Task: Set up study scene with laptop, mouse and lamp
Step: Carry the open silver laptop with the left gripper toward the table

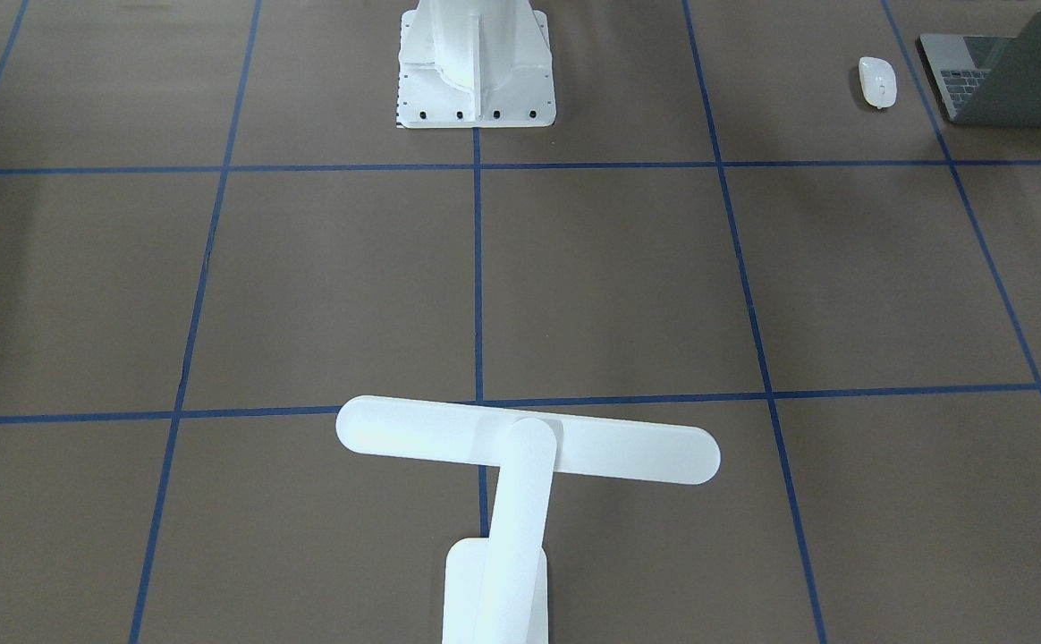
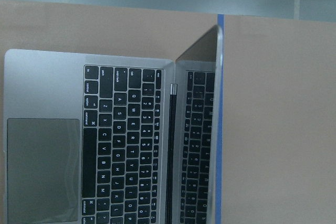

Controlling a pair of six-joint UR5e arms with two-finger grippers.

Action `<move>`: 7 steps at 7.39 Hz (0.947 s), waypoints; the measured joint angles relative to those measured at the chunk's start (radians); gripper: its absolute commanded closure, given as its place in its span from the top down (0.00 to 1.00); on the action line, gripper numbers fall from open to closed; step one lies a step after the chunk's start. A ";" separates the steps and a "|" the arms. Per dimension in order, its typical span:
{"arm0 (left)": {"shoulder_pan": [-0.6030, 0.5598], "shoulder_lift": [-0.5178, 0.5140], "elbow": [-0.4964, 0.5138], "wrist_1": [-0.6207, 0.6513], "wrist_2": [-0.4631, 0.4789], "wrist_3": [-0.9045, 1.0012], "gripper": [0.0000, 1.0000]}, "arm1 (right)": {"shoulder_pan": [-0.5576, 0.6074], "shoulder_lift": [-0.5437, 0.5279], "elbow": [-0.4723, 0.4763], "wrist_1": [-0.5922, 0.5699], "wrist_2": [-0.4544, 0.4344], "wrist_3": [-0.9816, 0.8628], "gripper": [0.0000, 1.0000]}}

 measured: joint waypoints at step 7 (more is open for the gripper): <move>0.001 -0.016 0.013 -0.002 -0.014 -0.017 0.00 | -0.001 0.000 -0.005 0.000 0.000 0.000 1.00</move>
